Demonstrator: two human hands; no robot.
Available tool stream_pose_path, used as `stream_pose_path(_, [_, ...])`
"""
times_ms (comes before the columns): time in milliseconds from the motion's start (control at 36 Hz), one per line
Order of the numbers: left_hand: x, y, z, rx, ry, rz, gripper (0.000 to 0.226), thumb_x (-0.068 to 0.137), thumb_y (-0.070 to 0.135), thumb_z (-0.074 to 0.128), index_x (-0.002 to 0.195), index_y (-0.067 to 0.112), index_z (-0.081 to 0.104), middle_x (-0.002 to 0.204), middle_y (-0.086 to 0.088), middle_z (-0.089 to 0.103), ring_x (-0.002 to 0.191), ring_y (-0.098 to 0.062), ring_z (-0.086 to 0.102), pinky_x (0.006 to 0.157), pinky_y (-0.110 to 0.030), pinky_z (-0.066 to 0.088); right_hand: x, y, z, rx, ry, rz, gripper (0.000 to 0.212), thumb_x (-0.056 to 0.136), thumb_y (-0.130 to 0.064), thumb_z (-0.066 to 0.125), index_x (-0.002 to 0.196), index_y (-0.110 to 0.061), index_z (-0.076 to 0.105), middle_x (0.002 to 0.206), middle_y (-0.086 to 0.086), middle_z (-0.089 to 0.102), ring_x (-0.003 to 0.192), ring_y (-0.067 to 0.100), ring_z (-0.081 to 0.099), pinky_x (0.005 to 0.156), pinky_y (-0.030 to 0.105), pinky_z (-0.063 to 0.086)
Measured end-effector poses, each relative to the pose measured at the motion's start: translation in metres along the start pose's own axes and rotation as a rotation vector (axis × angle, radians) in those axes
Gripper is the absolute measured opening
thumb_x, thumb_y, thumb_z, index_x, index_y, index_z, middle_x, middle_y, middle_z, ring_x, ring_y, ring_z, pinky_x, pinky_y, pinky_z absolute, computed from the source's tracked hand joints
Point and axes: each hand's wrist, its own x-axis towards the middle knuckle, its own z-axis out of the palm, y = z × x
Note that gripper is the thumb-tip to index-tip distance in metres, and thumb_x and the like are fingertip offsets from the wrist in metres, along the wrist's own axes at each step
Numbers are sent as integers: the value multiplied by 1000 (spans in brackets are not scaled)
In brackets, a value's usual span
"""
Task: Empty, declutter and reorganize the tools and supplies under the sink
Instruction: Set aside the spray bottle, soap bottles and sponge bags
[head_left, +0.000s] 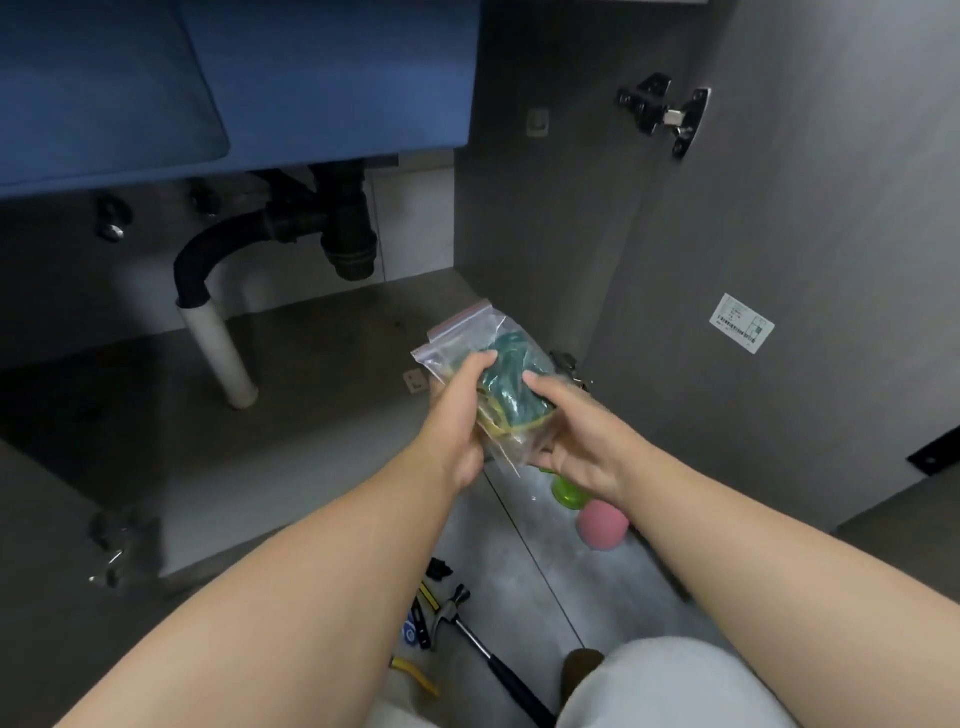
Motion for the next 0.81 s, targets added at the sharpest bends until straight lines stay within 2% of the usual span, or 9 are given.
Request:
stream_pose_path(83, [15, -12, -7, 327, 5, -131, 46, 91, 48, 68, 129, 23, 66, 115, -4, 76, 101, -21, 74, 87, -42, 58, 7, 25, -30, 56, 105, 17, 30, 93, -26, 70, 121, -16, 66, 119, 14, 72, 102, 33, 72, 78, 45, 60])
stream_pose_path(139, [28, -19, -18, 515, 13, -241, 52, 86, 57, 71, 128, 29, 65, 123, 3, 72, 115, -18, 66, 103, -47, 46, 14, 45, -51, 81, 177, 36, 22, 92, -22, 70, 114, -17, 69, 111, 11, 73, 89, 29, 74, 72, 41, 60])
stream_pose_path(194, [46, -29, -33, 697, 64, -253, 71, 83, 61, 72, 142, 28, 52, 142, 4, 59, 130, -21, 55, 112, -54, 36, 25, 68, -71, 84, 263, 81, 20, 91, -20, 71, 110, -18, 69, 100, 7, 73, 76, 25, 73, 67, 39, 59])
stream_pose_path(250, [63, -39, -50, 919, 132, -204, 84, 87, 59, 70, 153, 22, 32, 147, -1, 51, 131, -27, 53, 105, -46, 42, 38, 94, -89, 38, 341, 150, 20, 89, -22, 72, 109, -21, 70, 89, 0, 73, 63, 17, 69, 60, 34, 58])
stream_pose_path(361, [90, -55, -85, 1314, 30, -230, 44, 97, 43, 63, 130, 14, 54, 124, -4, 58, 104, -20, 56, 85, -35, 48, 68, 140, -116, -24, 487, 266, 19, 87, -23, 74, 105, -23, 70, 73, -4, 71, 48, 7, 63, 50, 26, 48])
stream_pose_path(417, [98, -61, -97, 1425, -99, -335, 38, 99, 43, 59, 126, 16, 58, 120, -2, 58, 101, -19, 56, 79, -32, 49, 83, 157, -125, -6, 515, 276, 11, 88, -19, 72, 99, -21, 69, 83, 3, 73, 54, 12, 67, 55, 29, 48])
stream_pose_path(528, [112, -76, -106, 1684, -246, -388, 43, 102, 46, 52, 130, 15, 64, 135, -2, 57, 118, -21, 56, 94, -31, 44, 115, 179, -138, -7, 522, 249, 12, 93, -18, 67, 104, -16, 66, 108, 13, 67, 85, 23, 64, 69, 37, 53])
stream_pose_path(667, [125, -100, -114, 1727, -299, -430, 43, 103, 41, 52, 135, 14, 60, 138, -6, 58, 121, -23, 57, 98, -32, 45, 145, 193, -144, 146, 666, 269, 63, 85, -25, 78, 140, -15, 49, 131, 10, 64, 116, 26, 64, 86, 38, 55])
stream_pose_path(806, [129, -109, -130, 1750, -368, -491, 43, 102, 41, 54, 134, 13, 58, 134, -8, 61, 119, -25, 58, 101, -38, 46, 147, 201, -137, 158, 745, 455, 54, 80, -60, 74, 115, -21, 62, 116, 6, 67, 103, 29, 67, 80, 44, 59])
